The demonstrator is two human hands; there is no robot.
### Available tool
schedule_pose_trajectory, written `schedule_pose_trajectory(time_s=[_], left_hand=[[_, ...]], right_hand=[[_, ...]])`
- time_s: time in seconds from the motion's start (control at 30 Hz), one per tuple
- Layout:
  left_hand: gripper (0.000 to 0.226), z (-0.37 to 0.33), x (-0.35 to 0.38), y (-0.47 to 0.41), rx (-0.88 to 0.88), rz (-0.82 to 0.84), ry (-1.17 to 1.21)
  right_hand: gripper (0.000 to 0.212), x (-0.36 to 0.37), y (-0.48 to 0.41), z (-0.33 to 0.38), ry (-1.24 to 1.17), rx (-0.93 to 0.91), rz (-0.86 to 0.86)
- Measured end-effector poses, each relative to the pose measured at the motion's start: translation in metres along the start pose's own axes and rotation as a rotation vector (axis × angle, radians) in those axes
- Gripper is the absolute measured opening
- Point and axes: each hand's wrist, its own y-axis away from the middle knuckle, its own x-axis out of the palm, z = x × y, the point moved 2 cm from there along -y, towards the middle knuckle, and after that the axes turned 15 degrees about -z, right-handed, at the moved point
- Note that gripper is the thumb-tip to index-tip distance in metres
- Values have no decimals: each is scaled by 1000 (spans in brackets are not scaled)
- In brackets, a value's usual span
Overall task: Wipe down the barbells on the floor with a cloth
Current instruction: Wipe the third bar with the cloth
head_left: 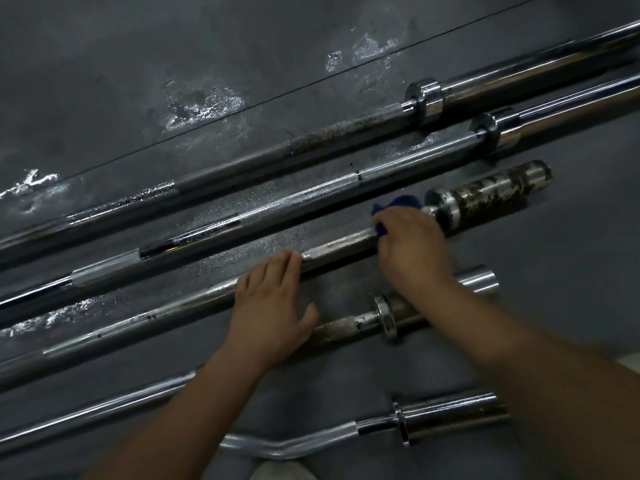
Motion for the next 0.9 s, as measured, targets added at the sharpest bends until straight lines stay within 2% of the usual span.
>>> schedule_pose_trajectory(time_s=[0.07, 0.13, 0.23, 0.27, 0.3, 0.4, 0.43, 0.47, 0.57, 0.6, 0.67, 0.7, 0.73, 0.8, 0.83, 0.87, 0.9], left_hand=[[77, -2, 0, 0, -3, -14, 24], [72, -5, 2, 1, -1, -31, 49], [69, -8, 8, 5, -13, -37, 97], [71, -10, 9, 7, -6, -24, 100], [74, -12, 10, 10, 7, -8, 99], [79, -14, 11, 18, 48, 27, 89], [78, -13, 11, 19, 60, 31, 87], [78, -12, 11, 21, 70, 31, 85], [76, -11, 12, 22, 88, 22, 70], [76, -13, 13, 21, 88, 24, 66], [78, -16, 13, 22, 71, 21, 67], [79, -18, 12, 24, 65, 12, 60], [80, -18, 11, 26, 62, 1, 49], [80, -18, 10, 32, 44, -34, 42], [79, -18, 10, 35, 31, -49, 44], [79, -19, 11, 38, 25, -53, 43], [79, -19, 12, 40, 28, -46, 35]], right_hand=[[29, 2, 5, 11, -35, -155, 110], [32, -5, -7, -4, 20, -126, 164], [33, -11, 0, -19, 121, 86, -20], [31, -7, 11, -5, 97, 72, -60], [29, 0, 21, 19, 51, 30, -34], [34, 5, 40, 61, -121, -210, 229], [36, 1, 32, 52, -104, -201, 284], [36, -3, 22, 34, -54, -146, 260], [31, -17, 18, -6, 62, 91, 38], [29, -16, 23, 3, 54, 41, 64], [37, -12, 33, 38, -95, -177, 216], [44, -13, 32, 46, -184, -218, 281], [50, -18, 24, 46, -270, -129, 317], [51, -24, 12, 19, -355, 152, 155], [47, -27, 14, 4, -282, 206, 23], [45, -29, 21, -7, -147, 200, -46], [44, -26, 33, -13, -38, 130, -31]])
